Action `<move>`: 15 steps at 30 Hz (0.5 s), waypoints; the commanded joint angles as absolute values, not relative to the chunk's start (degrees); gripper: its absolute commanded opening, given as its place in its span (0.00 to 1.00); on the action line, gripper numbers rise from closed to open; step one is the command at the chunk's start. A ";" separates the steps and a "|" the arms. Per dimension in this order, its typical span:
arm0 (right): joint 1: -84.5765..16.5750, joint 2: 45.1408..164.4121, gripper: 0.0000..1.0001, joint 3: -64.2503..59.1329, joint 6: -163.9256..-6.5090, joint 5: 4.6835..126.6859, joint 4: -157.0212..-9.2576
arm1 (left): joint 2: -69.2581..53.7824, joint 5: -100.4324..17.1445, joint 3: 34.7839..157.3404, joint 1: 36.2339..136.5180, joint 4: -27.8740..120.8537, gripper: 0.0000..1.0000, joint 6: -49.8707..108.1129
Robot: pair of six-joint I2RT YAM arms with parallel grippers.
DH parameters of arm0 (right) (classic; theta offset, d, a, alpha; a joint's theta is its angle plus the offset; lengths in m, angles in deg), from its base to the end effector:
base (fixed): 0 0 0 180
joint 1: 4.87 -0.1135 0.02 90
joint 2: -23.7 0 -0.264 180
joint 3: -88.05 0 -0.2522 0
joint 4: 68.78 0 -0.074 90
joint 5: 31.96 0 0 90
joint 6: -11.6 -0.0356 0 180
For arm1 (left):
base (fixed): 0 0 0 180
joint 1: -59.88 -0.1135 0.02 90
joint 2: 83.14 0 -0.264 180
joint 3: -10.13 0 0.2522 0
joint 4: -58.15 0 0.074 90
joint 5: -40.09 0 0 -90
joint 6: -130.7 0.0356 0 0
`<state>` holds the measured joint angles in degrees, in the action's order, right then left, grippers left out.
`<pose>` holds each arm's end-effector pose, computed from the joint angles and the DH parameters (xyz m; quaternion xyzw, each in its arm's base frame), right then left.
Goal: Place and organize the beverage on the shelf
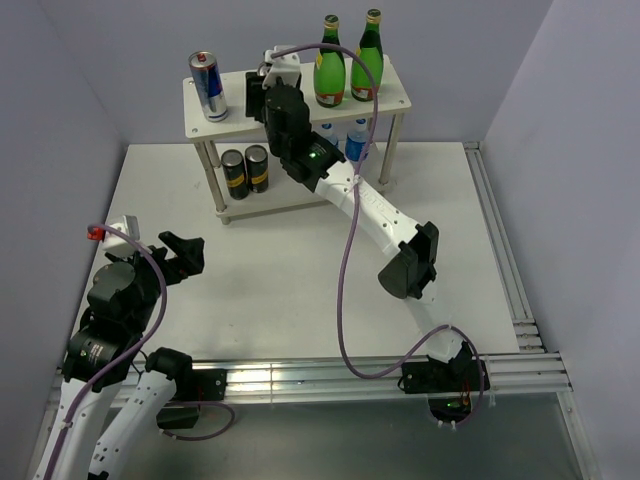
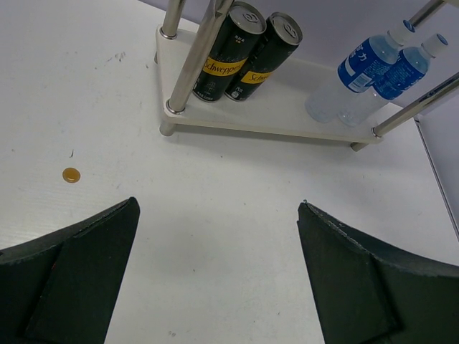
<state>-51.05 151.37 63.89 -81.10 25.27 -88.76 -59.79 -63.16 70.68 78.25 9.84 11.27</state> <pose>0.3646 0.3521 0.4563 -0.0346 0.6625 0.1318 0.7366 0.0834 -0.0191 0.3497 -0.1469 0.7564 -0.1742 0.6131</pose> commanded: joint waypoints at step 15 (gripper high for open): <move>-50.49 152.81 0.95 66.21 -82.44 27.99 -83.86 | -60.03 -61.77 70.30 77.81 12.22 0.99 11.87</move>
<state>-50.72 151.57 64.30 -81.95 27.52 -86.49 -59.70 -62.77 70.39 78.20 9.88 11.27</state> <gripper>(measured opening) 0.951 0.994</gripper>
